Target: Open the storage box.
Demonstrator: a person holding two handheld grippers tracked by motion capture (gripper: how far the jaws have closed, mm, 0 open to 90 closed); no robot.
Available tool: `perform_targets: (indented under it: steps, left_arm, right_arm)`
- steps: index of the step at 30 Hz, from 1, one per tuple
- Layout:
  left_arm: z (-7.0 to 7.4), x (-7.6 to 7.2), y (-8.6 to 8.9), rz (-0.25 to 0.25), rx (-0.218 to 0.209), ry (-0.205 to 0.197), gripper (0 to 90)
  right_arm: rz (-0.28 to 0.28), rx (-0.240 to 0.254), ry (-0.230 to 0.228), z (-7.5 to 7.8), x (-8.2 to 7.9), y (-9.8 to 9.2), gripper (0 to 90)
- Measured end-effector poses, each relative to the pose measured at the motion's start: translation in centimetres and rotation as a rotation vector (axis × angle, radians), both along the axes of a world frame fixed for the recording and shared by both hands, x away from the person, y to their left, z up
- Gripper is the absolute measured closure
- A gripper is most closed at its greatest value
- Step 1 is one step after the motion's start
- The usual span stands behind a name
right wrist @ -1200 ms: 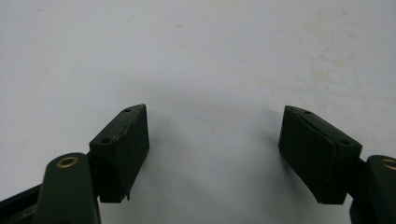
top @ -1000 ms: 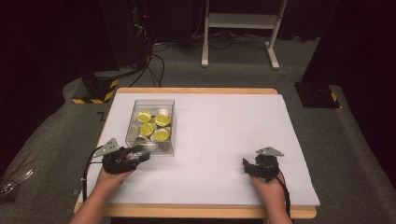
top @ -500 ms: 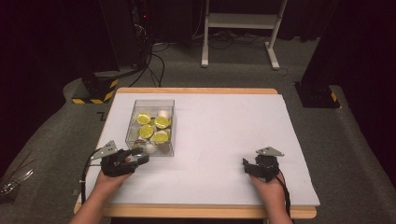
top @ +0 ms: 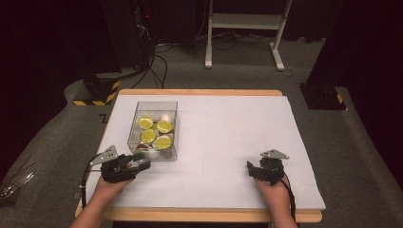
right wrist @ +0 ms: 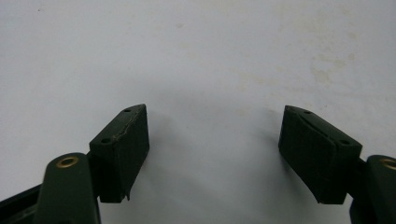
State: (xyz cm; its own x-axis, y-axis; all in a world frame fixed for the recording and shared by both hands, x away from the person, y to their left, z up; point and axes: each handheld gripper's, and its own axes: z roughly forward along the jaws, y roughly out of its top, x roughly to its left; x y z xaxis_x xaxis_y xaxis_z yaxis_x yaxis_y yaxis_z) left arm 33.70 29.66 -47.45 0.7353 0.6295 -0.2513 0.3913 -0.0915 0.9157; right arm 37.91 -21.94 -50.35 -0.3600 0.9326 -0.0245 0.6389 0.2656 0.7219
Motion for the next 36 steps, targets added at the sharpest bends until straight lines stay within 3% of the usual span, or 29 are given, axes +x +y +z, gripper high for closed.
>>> perform_targets:
  steps: [14, 36]
  left_arm:
    - [-0.1, -1.1, 0.2, -0.012, -0.018, 0.006, 47.6]
    - [-0.2, -2.9, 0.3, -0.035, -0.012, -0.003, 48.7]
  right_arm:
    - [0.000, 0.000, 0.000, 0.0, 0.0, 0.0, 24.5]
    - [-0.001, 0.001, 0.000, 0.0, 0.0, 0.0, 24.6]
